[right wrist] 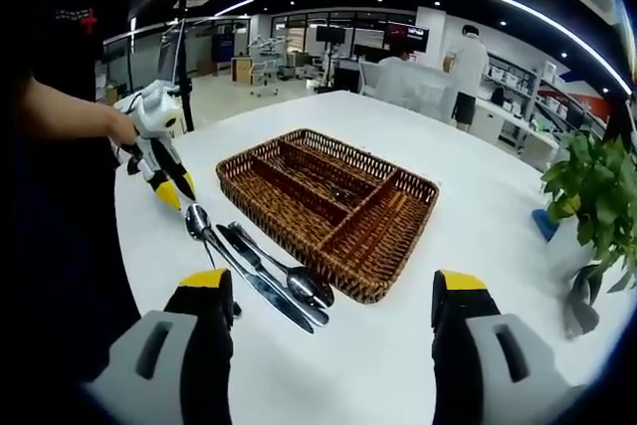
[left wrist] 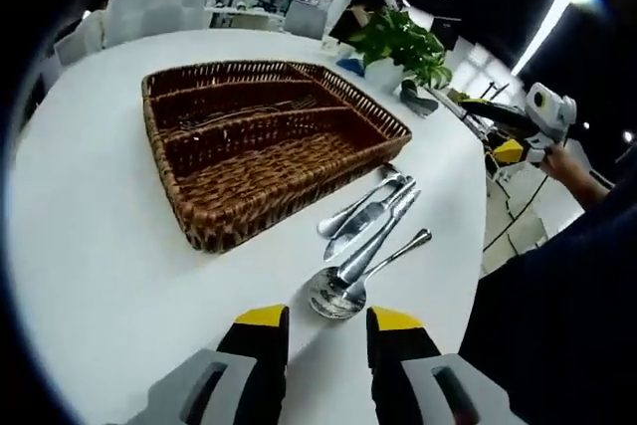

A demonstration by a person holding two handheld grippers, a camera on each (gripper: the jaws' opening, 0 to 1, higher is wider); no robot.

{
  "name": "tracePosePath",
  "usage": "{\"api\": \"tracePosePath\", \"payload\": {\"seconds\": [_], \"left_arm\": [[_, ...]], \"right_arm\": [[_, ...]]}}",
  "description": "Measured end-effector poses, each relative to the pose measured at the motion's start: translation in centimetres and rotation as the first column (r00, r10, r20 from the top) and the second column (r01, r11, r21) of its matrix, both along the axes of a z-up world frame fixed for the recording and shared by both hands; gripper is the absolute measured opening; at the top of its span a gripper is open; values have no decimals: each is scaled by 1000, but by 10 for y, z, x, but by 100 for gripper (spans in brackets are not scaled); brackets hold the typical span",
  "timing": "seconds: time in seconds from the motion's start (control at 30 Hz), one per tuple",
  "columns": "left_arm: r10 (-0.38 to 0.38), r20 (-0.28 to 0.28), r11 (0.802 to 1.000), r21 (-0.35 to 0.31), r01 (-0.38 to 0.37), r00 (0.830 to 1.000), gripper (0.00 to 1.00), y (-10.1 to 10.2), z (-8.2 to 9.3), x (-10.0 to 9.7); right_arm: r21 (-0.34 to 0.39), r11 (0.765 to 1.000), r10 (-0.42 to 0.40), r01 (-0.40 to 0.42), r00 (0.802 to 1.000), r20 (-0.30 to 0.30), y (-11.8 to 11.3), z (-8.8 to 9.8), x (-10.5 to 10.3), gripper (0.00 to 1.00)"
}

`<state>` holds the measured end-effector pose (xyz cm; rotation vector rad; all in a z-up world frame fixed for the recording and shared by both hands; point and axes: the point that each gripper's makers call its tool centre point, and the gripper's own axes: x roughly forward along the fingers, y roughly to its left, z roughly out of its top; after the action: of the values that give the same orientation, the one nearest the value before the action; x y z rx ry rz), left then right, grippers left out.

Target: Arrange the knives, forks, and spoons in their matching storage slots by inserting each utensil handle-first until every utensil is classified and aligned in the correct compartment

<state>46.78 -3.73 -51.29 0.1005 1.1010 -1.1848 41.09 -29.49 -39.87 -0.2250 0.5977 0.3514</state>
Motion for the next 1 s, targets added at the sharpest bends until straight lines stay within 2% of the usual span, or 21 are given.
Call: {"api": "tracePosePath", "payload": {"seconds": [0.03, 0.07, 0.2, 0.23, 0.3, 0.4, 0.5, 0.7, 0.77, 1.0], "left_arm": [[-3, 5, 1000, -2, 3, 1000, 27, -1, -1, 3], [2, -21, 1000, -3, -2, 1000, 26, -1, -3, 3], [20, -161, 1000, -19, -23, 987, 26, -5, -9, -3], [10, -139, 1000, -20, -13, 990, 24, -5, -12, 0], [-3, -145, 1000, -24, -1, 989, 22, -8, -13, 0], [7, -178, 999, -42, -15, 984, 20, -13, -12, 1], [1, -209, 999, -45, -11, 978, 14, -16, -15, -1], [-15, -229, 1000, -23, 10, 973, 6, -17, -16, -8], [-18, -217, 1000, -21, 14, 976, 5, -17, -16, -8], [19, -260, 1000, -2, -20, 966, 3, -6, -14, -16]], "right_arm": [[-1, 1000, 2, -2, 1000, -2, 1, 0, 0, 84], [-3, 1000, 2, -2, 1000, -2, 1, 0, -1, 84], [-5, 1000, 0, 0, 1000, -5, 1, -1, -3, 84], [-6, 1000, -1, 1, 1000, -6, 1, -1, -4, 84], [-7, 1000, -6, 6, 1000, -5, -1, -1, -5, 84], [-7, 1000, -12, 12, 1000, -6, -2, 0, -7, 83], [-9, 1000, -12, 12, 1000, -11, -1, -1, -9, 83], [-12, 1000, -11, 11, 1000, -14, -1, -1, -11, 83], [-15, 1000, -8, 8, 1000, -17, 0, -2, -11, 83], [-14, 1000, 6, -6, 1000, -15, 3, -2, -6, 82]]}}
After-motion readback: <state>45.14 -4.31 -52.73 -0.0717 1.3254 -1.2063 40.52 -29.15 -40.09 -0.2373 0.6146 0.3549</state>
